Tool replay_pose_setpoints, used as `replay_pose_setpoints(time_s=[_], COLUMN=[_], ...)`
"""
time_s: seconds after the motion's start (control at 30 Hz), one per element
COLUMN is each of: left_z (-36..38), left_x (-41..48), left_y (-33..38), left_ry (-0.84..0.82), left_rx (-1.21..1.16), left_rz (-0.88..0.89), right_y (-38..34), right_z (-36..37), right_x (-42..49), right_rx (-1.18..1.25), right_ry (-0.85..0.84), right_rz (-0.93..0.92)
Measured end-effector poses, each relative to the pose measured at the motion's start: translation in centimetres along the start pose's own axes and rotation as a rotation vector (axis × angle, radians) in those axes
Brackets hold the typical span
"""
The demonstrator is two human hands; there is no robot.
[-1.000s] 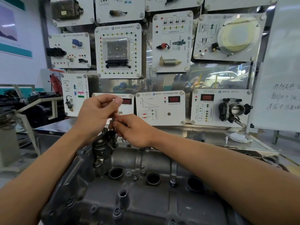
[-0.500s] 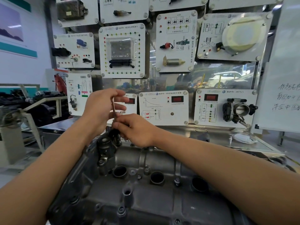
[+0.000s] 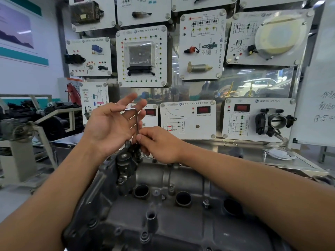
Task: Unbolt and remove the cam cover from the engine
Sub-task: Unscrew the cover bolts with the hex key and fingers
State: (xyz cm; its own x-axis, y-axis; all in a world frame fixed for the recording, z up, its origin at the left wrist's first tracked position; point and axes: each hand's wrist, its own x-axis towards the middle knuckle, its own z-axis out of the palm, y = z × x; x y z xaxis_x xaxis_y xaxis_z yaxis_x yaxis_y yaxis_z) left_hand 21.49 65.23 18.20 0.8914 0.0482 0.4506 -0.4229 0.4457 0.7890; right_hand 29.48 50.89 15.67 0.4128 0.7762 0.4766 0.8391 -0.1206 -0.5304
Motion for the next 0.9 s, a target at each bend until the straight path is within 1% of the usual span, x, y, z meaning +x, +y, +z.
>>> replay_pose_setpoints(time_s=[0.1,0.17,0.37,0.5,0.57,0.67,0.77,0.9], left_z=[0.0,0.3,2.4,2.9,3.1,3.0,2.5,1.6], left_x=[0.0,0.1,0.9,1.3,1.4,1.3,0.8,0.3], left_y=[0.0,-0.1,-1.1,-1.4,-1.3,-0.9,-0.6,-0.6], left_ry=[-0.043,-0.010,0.286,0.410,0.442,0.428,0.317,0.182], left_rx=[0.083,0.154,0.446,0.548,0.532,0.369,0.199,0.101], left_rz=[0.013,0.033,0.138,0.195,0.179,0.108,0.074,0.083], right_y=[-0.1,-0.1,-0.1,-0.3,-0.3,-0.4,-0.4,-0.3], right_z=[0.0,0.1,0.1,0.1,0.1,0.1,0.2,0.2], right_x=[-0.1,0.0,0.0,0.0,-0.1,0.0,0.1,0.1], right_rx=[0.005,-0.003,-0.025,-0.030,-0.023,-0.019,-0.011,-0.033], right_ry=[-0.007,-0.005,-0.008,-0.015,-0.023,-0.014,-0.005,0.004], right_rz=[0.003,0.006,0.000,-0.013,-0.004,0.021,0.030,0.010])
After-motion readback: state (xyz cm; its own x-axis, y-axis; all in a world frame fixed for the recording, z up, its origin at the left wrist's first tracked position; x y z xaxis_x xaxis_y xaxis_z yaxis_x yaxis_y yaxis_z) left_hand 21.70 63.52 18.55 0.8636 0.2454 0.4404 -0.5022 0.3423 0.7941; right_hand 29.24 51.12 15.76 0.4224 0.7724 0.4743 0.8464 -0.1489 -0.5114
